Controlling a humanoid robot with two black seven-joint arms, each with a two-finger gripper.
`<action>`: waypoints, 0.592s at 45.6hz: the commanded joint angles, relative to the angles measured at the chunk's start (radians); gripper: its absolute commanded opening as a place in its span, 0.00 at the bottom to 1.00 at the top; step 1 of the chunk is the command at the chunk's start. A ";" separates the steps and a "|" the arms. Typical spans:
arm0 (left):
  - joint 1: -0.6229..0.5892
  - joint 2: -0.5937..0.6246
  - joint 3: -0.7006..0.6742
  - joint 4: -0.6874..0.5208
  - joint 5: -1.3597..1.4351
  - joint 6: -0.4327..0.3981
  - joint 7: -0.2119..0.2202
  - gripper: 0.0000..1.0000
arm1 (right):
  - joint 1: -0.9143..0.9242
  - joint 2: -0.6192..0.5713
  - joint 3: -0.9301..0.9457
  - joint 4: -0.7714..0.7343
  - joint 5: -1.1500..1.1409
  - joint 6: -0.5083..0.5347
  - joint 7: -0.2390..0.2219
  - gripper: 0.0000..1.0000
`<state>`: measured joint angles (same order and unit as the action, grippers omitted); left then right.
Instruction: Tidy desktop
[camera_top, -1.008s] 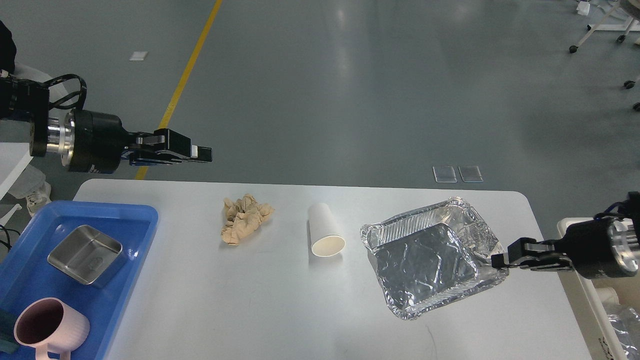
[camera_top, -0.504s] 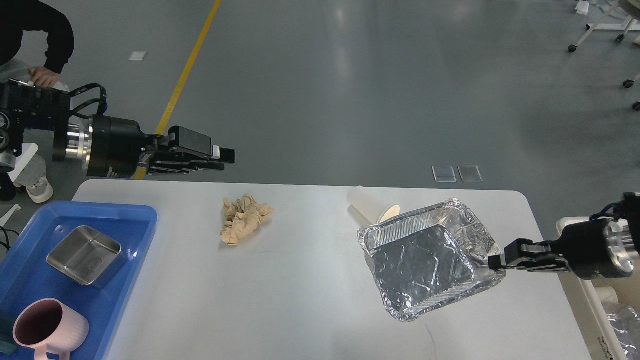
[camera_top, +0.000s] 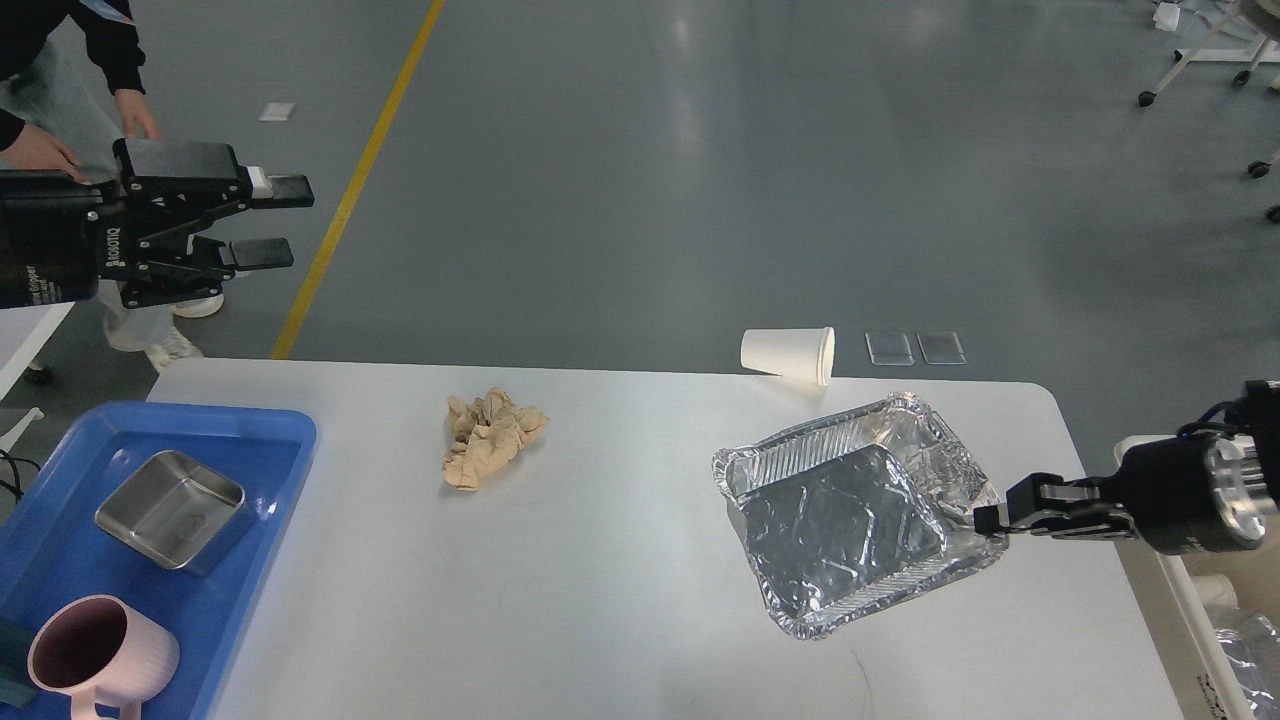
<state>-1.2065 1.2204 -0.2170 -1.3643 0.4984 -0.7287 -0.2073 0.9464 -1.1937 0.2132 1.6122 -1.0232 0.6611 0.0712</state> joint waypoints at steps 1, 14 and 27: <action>-0.001 0.059 -0.010 0.011 -0.081 -0.006 -0.003 0.82 | 0.000 0.000 0.003 0.000 0.000 0.000 0.001 0.00; -0.002 0.194 -0.012 0.056 -0.331 -0.006 -0.003 0.94 | 0.000 0.000 0.005 0.000 0.000 0.000 0.001 0.00; -0.001 0.292 -0.007 0.099 -0.480 -0.009 -0.009 0.97 | 0.002 0.005 0.005 0.002 0.002 0.002 0.001 0.00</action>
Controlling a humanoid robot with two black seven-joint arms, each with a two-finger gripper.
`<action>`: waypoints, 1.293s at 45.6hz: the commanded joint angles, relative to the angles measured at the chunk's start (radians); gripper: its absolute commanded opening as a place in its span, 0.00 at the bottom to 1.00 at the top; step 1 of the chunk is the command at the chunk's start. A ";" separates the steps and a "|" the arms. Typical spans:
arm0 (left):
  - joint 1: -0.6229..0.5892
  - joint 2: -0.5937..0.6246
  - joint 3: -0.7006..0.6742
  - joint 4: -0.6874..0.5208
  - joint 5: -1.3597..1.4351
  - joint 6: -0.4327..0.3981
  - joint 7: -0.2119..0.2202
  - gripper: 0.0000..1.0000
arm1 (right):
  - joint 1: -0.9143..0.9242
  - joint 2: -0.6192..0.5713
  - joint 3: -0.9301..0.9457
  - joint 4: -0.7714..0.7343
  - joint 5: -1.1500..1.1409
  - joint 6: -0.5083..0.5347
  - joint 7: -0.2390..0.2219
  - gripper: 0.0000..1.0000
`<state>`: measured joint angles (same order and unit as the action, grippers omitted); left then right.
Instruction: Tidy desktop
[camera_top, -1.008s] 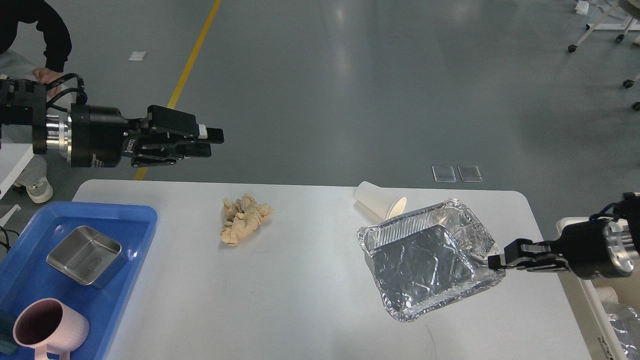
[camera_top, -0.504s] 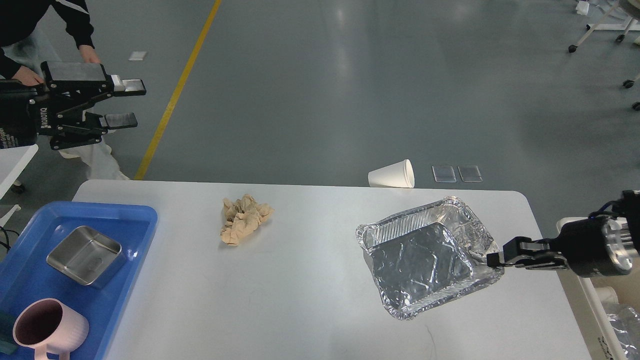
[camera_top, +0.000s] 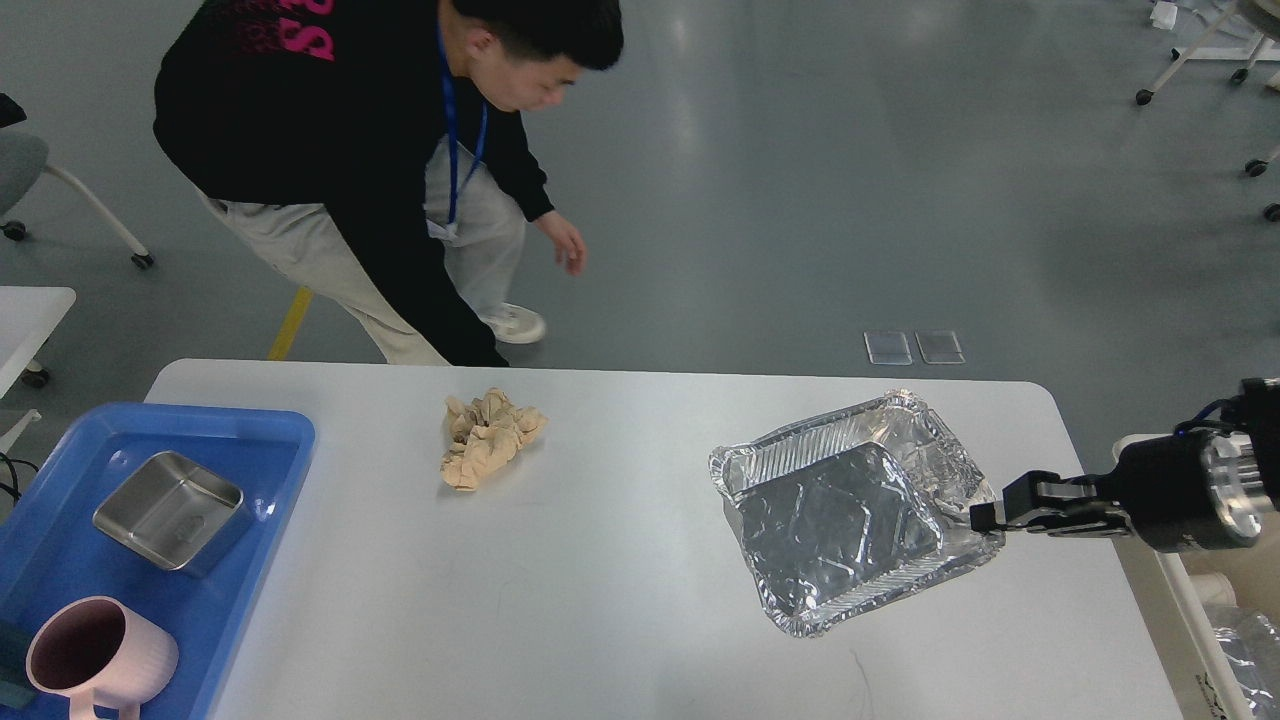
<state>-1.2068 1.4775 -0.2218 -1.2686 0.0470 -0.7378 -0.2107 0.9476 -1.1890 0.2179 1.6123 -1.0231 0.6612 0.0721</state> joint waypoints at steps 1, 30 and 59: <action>0.000 0.043 -0.002 0.005 -0.033 0.000 -0.009 0.97 | 0.000 0.000 0.000 0.000 0.001 0.003 0.000 0.00; 0.010 0.066 0.127 0.100 -0.041 0.064 0.024 0.97 | 0.000 0.000 0.000 0.001 0.001 0.005 0.000 0.00; 0.056 0.070 0.203 0.095 0.349 0.049 0.218 0.96 | -0.004 0.000 -0.005 0.001 0.001 0.002 -0.002 0.00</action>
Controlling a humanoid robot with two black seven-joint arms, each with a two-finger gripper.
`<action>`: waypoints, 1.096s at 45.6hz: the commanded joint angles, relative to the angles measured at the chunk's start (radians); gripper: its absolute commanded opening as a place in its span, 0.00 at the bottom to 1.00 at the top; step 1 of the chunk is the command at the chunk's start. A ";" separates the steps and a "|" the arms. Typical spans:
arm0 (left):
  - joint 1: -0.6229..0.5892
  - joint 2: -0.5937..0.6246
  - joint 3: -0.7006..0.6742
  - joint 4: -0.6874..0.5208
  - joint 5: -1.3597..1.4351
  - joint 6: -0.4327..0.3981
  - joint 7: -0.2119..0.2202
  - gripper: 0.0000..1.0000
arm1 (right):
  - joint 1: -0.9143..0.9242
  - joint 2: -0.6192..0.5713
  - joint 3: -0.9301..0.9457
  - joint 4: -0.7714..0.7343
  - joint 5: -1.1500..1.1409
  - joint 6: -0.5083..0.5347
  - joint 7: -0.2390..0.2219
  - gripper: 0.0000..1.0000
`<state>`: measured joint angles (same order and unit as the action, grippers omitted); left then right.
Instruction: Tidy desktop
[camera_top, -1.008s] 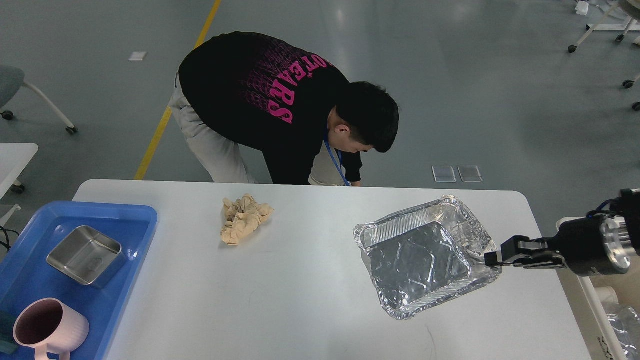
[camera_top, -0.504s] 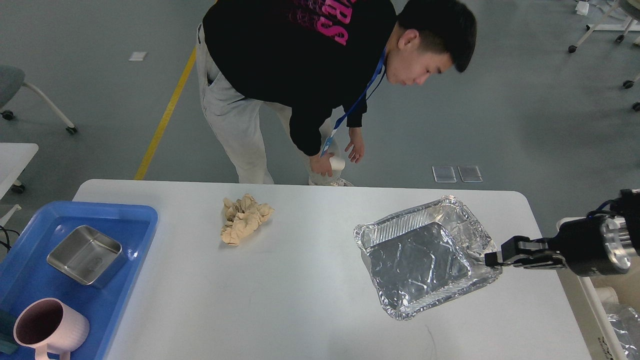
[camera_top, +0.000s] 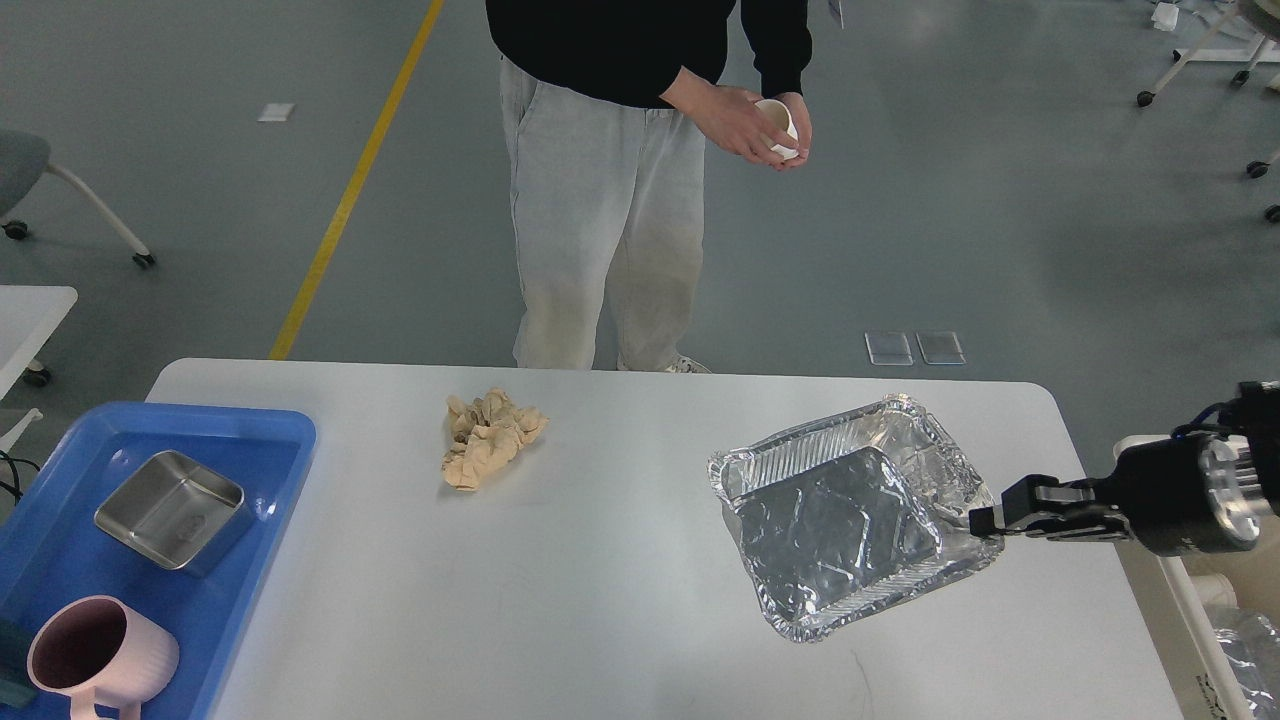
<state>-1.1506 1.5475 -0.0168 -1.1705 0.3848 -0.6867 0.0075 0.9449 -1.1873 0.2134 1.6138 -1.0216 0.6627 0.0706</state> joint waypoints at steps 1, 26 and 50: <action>0.000 -0.004 -0.003 -0.008 0.011 0.000 0.000 0.96 | -0.003 -0.002 -0.002 0.000 0.000 0.000 0.000 0.00; 0.014 -0.118 -0.003 -0.017 0.014 0.016 0.006 0.97 | -0.006 0.000 -0.002 0.000 0.000 -0.002 0.000 0.00; 0.089 -0.463 -0.002 -0.015 0.118 0.211 0.005 0.96 | -0.009 0.006 -0.011 0.000 -0.002 -0.003 0.000 0.00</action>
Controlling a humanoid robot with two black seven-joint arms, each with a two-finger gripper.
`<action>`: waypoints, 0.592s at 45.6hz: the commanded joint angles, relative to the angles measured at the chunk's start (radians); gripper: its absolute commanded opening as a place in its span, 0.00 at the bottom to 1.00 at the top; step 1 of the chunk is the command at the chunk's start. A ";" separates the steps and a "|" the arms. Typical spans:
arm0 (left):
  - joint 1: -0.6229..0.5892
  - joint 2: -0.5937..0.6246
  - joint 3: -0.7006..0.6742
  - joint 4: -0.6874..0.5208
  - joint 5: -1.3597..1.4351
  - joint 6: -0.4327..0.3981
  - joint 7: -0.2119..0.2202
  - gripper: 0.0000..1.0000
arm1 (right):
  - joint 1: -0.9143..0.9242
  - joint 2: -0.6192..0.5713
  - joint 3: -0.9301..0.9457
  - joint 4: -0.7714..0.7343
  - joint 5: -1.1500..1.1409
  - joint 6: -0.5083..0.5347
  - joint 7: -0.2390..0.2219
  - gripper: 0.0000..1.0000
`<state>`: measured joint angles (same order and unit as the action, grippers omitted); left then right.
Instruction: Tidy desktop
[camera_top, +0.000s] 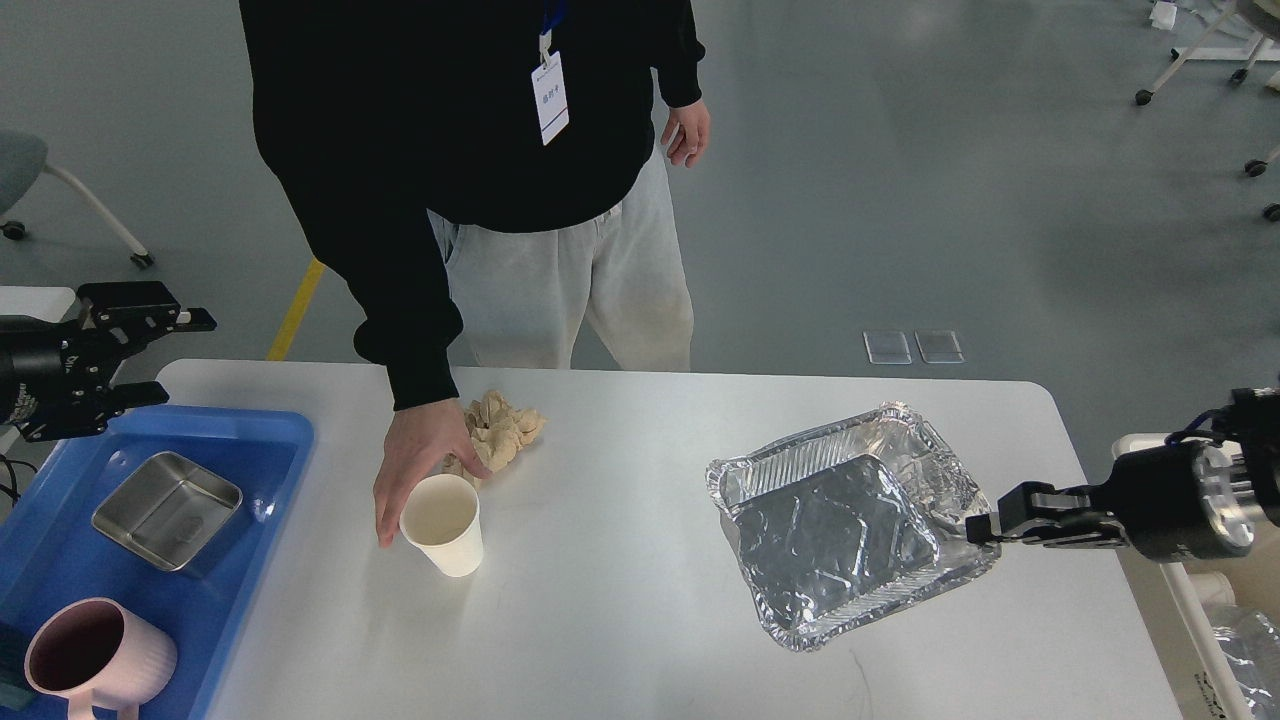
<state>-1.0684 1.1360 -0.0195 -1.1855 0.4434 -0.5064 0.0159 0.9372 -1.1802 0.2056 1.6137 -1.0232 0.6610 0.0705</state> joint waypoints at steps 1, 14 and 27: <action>0.008 -0.058 0.000 0.000 0.075 0.035 -0.005 0.96 | -0.003 -0.001 -0.003 0.000 0.000 -0.001 0.000 0.00; 0.062 -0.200 0.000 -0.002 0.258 0.183 -0.010 0.96 | -0.018 0.017 -0.005 -0.001 -0.003 -0.012 0.000 0.00; 0.123 -0.321 0.004 -0.020 0.472 0.235 -0.022 0.94 | -0.032 0.028 -0.006 -0.015 -0.008 -0.015 -0.001 0.00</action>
<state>-0.9663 0.8414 -0.0187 -1.1890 0.8465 -0.2752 0.0010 0.9133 -1.1540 0.2001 1.6078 -1.0301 0.6461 0.0691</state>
